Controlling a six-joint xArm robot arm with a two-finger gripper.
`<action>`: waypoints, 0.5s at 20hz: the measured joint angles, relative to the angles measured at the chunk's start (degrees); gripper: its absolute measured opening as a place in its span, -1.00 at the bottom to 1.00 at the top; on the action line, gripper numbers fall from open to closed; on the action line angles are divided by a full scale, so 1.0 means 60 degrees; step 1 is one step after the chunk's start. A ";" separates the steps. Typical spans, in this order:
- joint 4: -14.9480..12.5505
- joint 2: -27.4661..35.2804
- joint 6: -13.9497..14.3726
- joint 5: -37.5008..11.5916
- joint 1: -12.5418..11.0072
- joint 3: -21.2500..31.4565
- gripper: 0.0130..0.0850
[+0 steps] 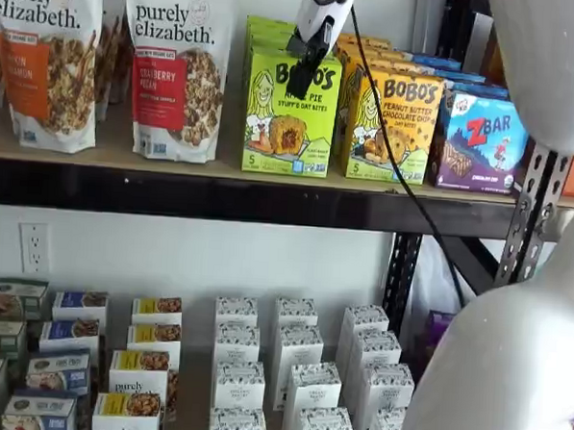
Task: Pick the green box on the top shelf, the fourth from the left
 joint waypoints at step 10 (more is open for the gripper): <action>-0.0144 0.0074 0.0016 -0.0073 0.0027 -0.0048 1.00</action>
